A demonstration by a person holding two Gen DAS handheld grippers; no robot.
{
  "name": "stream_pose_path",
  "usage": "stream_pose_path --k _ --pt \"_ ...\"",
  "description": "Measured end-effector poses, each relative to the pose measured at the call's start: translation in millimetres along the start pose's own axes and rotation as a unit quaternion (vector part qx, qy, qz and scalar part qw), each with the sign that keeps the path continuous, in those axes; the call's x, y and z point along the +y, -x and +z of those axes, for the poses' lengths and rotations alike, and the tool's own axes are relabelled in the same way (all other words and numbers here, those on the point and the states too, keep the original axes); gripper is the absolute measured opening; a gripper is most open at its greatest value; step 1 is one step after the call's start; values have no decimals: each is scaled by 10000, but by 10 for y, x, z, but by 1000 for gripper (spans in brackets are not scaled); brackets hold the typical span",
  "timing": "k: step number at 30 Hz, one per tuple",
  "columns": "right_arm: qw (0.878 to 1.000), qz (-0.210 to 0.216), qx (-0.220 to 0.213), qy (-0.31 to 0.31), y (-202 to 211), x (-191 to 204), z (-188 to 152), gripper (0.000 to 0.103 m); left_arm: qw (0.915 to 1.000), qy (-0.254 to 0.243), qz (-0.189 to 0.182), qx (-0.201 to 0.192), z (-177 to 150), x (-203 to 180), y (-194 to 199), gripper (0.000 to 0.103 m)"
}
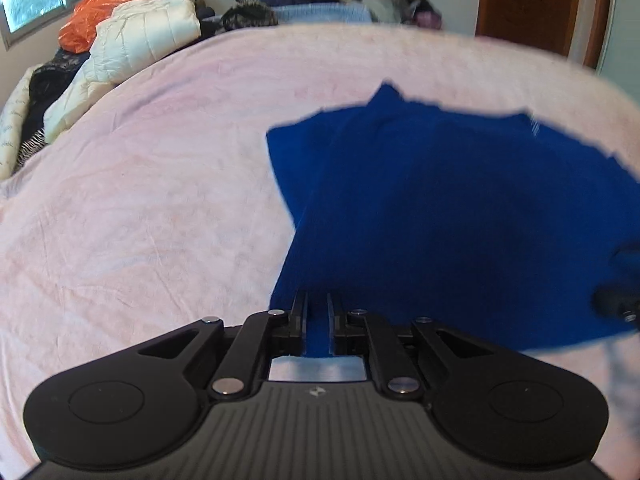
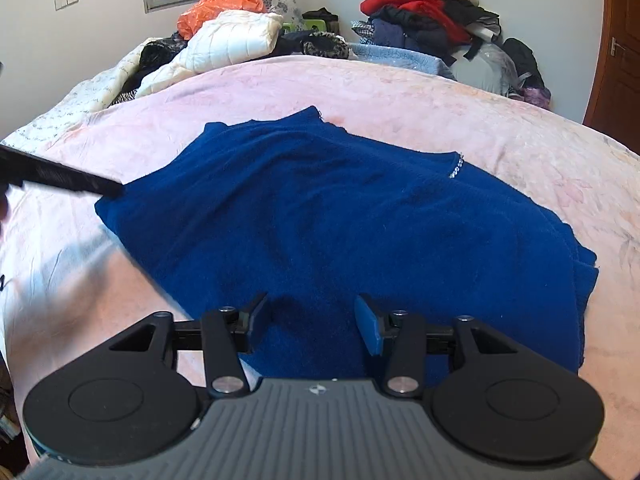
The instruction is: Fold small clothes
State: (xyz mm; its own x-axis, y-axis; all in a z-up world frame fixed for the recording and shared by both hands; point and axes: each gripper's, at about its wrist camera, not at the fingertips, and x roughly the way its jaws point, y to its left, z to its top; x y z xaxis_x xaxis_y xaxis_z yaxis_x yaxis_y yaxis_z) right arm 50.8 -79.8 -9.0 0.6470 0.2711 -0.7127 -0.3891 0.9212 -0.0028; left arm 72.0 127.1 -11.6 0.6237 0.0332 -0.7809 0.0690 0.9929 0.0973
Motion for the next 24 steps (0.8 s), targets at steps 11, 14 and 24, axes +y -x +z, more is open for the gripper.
stream_pose_path --k 11,14,24 --pt "9993 -30 -371 19 133 107 75 67 9993 4 292 -249 -17 -60 144 11" --pt "9987 34 -467 183 144 222 134 69 9990 -27 337 -287 0 -60 171 20" --pt "9923 69 -629 1061 116 681 235 74 9936 -307 733 -798 128 -45 242 80"
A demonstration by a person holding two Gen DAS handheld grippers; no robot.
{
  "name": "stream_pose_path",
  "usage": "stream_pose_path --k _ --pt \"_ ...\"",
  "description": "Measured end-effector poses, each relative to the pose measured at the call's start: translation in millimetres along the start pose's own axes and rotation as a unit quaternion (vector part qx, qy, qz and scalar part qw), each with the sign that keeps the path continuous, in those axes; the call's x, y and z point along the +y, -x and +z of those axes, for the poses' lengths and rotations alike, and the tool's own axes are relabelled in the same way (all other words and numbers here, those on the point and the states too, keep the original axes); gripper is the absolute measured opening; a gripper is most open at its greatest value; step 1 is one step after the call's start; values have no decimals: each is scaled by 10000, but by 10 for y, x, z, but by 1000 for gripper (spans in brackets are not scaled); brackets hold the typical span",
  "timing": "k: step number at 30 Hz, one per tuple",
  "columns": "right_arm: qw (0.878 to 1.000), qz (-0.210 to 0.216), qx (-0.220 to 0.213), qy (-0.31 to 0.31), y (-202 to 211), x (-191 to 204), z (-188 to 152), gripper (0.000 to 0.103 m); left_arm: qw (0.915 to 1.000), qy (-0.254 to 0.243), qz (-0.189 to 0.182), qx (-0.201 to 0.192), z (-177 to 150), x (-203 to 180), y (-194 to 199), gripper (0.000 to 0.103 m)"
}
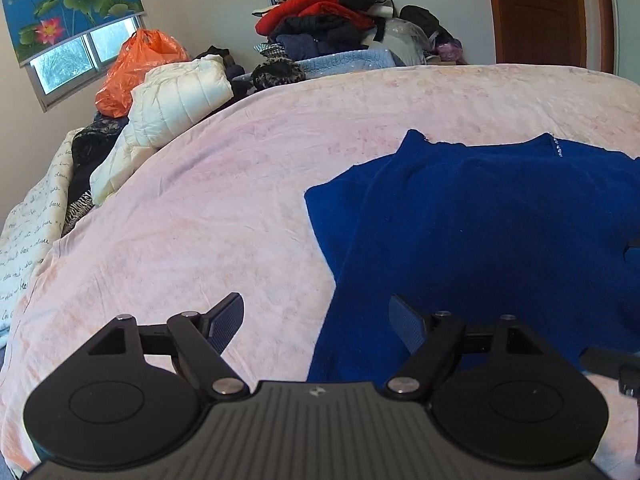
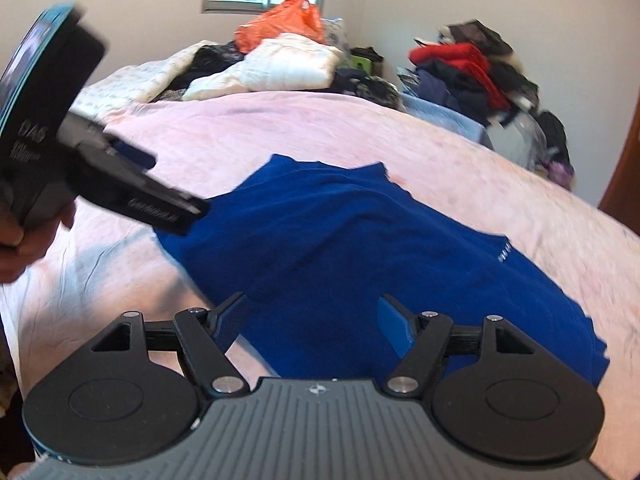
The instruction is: Fold small clothes
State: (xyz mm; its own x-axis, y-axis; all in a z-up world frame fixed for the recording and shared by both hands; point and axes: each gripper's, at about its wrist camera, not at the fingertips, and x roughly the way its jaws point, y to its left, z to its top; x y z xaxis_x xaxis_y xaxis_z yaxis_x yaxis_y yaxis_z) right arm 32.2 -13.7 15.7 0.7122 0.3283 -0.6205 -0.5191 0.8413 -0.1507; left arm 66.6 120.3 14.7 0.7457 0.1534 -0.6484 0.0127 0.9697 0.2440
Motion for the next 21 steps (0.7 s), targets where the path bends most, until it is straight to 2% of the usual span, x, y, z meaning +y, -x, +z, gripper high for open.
stream_pose_path --k 3,5,7,12,14,19,21 --pt "9995 -58 -37 322 -46 144 44 74 9997 169 -191 -6 103 143 -144 80" --pt "9981 -120 -82 606 -79 259 73 74 9976 412 -538 108 205 283 -283 80" --pt "9957 -182 -113 897 -146 381 90 74 9928 615 -977 333 309 405 -455 80" --pt "9869 -418 -81 1558 -371 710 77 74 9786 1014 -1628 739 479 605 -838 80" --pt "9823 -533 -48 1797 -452 820 37 74 9706 1121 -1941 882 500 649 -989 80" --pt "9669 -946 -144 2364 -589 1045 -84 74 9467 1693 -2446 1232 486 740 -1323 81" --pt "9625 -1118 -214 2462 -623 1081 -86 75 9369 1907 -2705 1126 491 768 -1383 89"
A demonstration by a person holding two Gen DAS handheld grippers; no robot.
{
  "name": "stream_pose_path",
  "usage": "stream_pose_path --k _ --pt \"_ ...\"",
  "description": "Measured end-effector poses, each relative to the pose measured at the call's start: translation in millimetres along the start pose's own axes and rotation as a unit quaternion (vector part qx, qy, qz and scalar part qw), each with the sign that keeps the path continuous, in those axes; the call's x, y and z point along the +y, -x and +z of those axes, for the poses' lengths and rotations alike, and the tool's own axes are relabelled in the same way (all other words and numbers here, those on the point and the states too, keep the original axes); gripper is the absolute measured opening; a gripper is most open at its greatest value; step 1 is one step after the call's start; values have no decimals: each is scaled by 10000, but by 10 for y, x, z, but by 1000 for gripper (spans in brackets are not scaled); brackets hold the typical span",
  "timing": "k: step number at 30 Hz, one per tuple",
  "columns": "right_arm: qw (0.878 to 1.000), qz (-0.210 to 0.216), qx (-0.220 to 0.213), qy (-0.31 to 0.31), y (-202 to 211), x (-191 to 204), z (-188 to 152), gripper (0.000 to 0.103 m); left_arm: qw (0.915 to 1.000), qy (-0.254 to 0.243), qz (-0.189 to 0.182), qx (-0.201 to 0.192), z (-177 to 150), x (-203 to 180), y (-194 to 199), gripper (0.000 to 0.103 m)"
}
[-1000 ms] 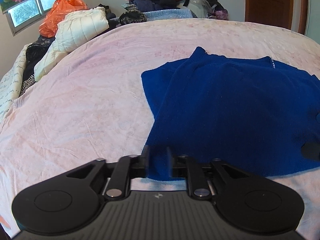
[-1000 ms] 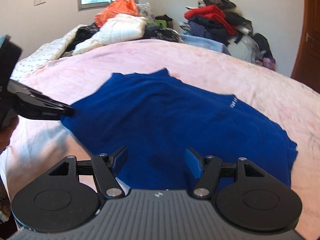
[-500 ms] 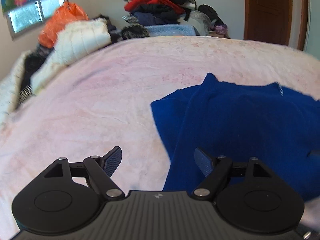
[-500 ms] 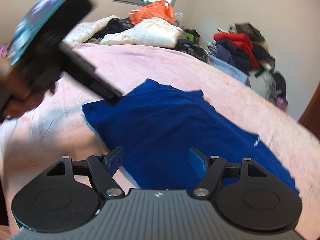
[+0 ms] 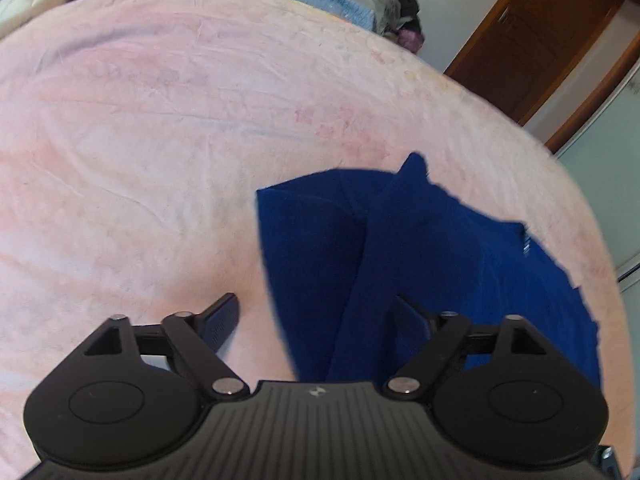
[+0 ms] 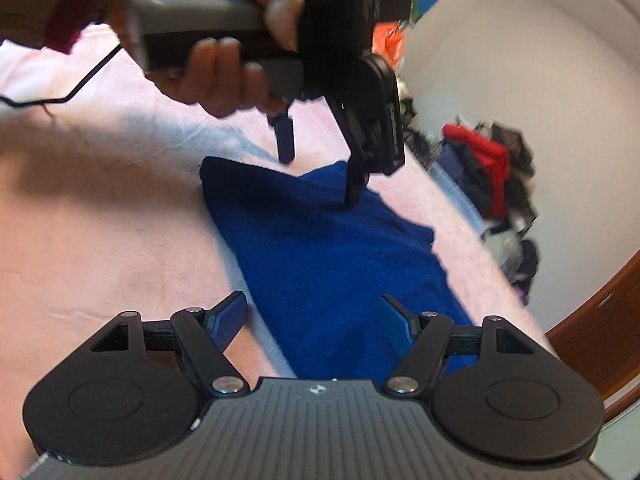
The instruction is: Fold small clothes
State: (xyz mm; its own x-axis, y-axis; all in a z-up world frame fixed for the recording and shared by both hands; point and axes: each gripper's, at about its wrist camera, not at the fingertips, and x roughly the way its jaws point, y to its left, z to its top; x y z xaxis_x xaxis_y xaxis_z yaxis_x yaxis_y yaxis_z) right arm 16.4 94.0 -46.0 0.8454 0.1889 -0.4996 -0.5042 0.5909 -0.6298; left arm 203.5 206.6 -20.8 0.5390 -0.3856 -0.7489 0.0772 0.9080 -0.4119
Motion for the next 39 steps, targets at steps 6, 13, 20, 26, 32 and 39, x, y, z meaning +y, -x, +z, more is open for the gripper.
stream_pose_path --k 6,13,20,26,32,39 --pt "9989 -463 10 -64 -209 -24 75 76 9951 436 -882 59 159 110 -160 89" --pt "9988 -419 -57 259 -367 39 171 53 9892 596 -1330 148 311 -1 -366 79" --pt "9983 -291 -96 496 -474 74 247 33 9933 573 -959 306 453 -105 -611 21" --pt "9993 -54 -205 298 -457 9 254 5 9983 283 -476 202 411 -251 -538 11" --pt "9980 94 -494 -374 -270 -265 241 5 10000 32 51 49 447 -545 -335 10" --pt "9885 181 -722 -1314 22 -736 98 5 9997 -102 123 -183 510 -955 -75 10"
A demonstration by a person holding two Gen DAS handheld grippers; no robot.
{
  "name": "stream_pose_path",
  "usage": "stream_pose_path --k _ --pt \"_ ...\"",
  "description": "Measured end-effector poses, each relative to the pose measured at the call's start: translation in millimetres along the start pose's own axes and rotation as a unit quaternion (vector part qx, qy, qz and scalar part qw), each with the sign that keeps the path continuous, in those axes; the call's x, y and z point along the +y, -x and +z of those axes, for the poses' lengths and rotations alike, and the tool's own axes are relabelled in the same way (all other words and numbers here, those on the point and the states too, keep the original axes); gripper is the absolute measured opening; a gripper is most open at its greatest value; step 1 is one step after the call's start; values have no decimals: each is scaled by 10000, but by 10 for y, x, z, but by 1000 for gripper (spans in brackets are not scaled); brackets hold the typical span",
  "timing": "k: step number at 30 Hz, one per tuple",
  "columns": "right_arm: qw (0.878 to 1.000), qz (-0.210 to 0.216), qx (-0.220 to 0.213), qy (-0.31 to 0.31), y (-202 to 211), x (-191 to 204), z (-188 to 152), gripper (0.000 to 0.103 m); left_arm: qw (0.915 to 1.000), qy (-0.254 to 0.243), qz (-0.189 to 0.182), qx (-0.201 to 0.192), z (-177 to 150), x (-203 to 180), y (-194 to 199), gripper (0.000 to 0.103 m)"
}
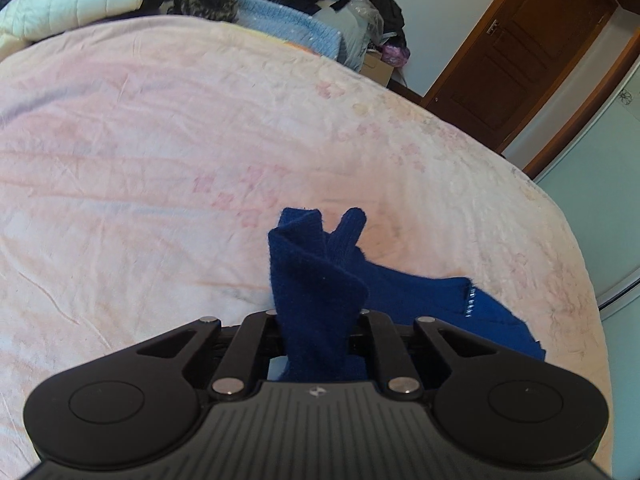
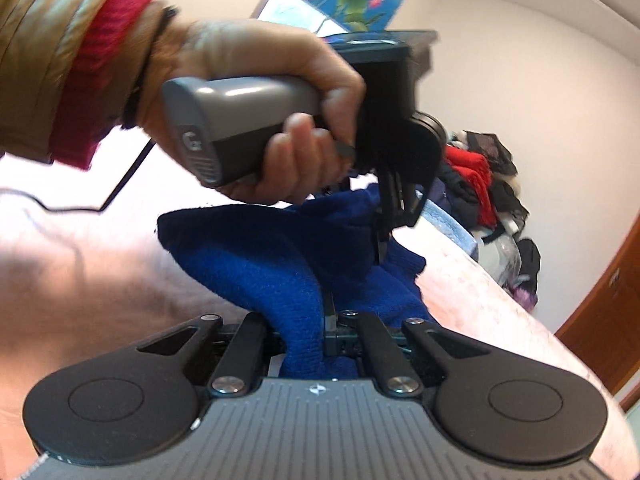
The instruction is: Fold small clothes
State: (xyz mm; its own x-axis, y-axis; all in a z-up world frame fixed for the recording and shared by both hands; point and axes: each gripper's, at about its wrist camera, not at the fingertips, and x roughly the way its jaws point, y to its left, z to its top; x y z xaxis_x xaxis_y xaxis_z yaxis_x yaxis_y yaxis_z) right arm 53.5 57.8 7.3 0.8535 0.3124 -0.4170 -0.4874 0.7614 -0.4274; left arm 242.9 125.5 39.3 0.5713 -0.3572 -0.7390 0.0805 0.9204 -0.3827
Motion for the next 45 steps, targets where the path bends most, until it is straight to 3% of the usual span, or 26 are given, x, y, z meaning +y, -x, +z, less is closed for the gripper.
stream_pose_path --k 10,15,26,35,42,44,45 --pt "9906 -213 -152 -1342 458 -769 -270 4 9988 -374 -248 -202 0 -760 173 10" --pt "9823 -338 -152 -1838 771 -926 -521 4 9962 -776 -348 -184 -84 -1225 149 10" --pt "9641 -557 -5 -2597 942 -1313 -967 4 9898 -1340 -441 187 -369 -2007 -198 10" --pt "9236 -237 143 -3823 1053 -1633 -1455 5 9849 -1664 -232 420 -654 -2467 -562 10" --pt "8784 229 260 -4766 1021 -1780 -1831 6 9816 -1770 -169 693 -844 -2695 -811 10" --pt "8626 383 299 -5036 1020 -1807 -1933 9 9807 -1793 -183 764 -884 -2755 -869 11" --pt "8558 431 324 -5145 1011 -1821 -1980 16 9798 -1832 -169 784 -899 -2791 -893 11"
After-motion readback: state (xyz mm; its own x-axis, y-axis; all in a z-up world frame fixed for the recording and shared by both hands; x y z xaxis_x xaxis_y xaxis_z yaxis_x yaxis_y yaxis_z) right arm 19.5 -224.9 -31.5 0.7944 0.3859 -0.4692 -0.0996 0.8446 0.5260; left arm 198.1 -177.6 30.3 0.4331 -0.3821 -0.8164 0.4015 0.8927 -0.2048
